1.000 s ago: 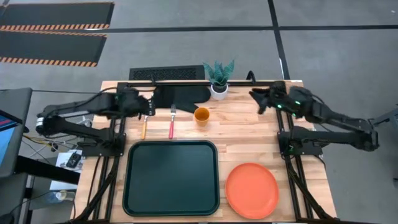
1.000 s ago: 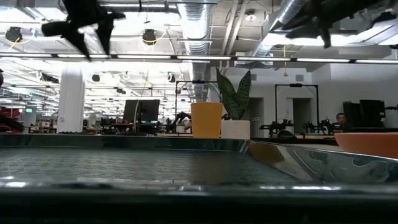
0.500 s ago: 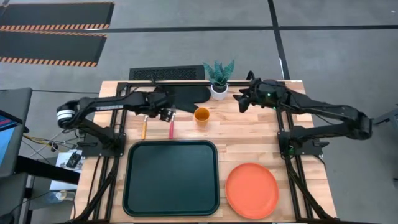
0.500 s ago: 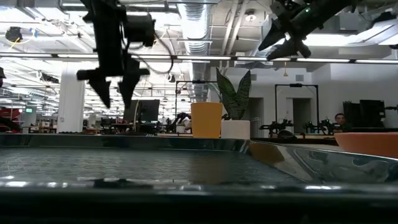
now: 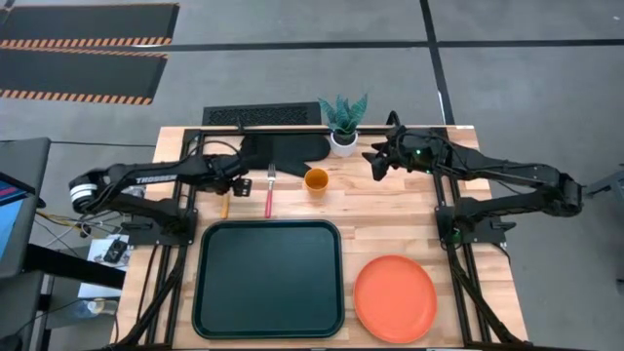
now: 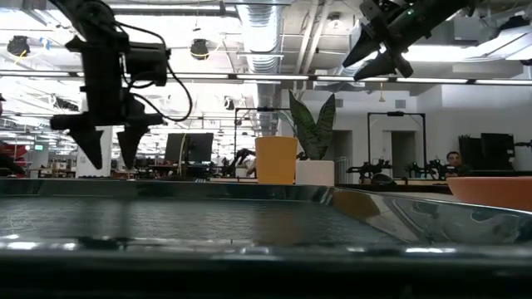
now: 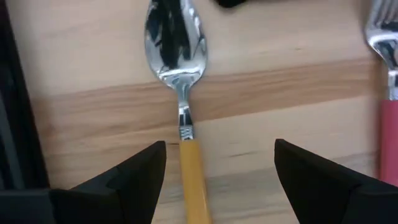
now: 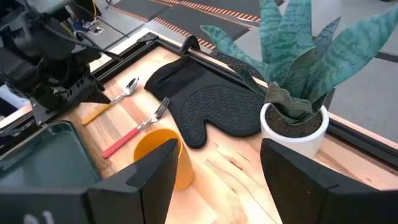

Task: Pick and place plate/cup/fork/spoon on tray
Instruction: Put the spoon to the right of the serving tray

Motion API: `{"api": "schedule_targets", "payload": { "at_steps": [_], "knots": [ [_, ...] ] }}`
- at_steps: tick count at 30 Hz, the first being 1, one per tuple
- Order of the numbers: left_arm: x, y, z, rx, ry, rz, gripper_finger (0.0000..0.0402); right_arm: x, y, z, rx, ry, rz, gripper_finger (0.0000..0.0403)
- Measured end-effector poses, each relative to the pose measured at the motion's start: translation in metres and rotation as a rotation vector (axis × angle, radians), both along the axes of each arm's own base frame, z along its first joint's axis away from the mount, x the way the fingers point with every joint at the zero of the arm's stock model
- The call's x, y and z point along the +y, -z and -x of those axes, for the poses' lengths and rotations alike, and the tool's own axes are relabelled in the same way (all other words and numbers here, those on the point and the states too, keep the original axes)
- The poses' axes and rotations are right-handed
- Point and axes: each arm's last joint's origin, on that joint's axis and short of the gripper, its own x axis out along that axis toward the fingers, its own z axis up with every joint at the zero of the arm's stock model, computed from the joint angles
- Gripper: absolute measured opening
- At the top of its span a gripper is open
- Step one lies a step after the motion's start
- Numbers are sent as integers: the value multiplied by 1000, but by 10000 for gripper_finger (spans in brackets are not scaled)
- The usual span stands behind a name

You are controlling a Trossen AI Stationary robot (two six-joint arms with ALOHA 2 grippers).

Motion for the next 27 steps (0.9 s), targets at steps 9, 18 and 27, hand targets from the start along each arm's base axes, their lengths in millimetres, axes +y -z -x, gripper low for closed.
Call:
{"api": "schedule_targets", "payload": {
  "at_steps": [9,18,27],
  "knots": [
    [-8,40,14,-2,-77,81,236,-1,0,0,-5,8,1,255],
    [-7,40,14,15,-83,60,80,-1,-1,0,-6,8,1,255],
    [-4,39,11,-9,-113,6,32,-1,-1,0,-6,6,2,255]
  ]
}}
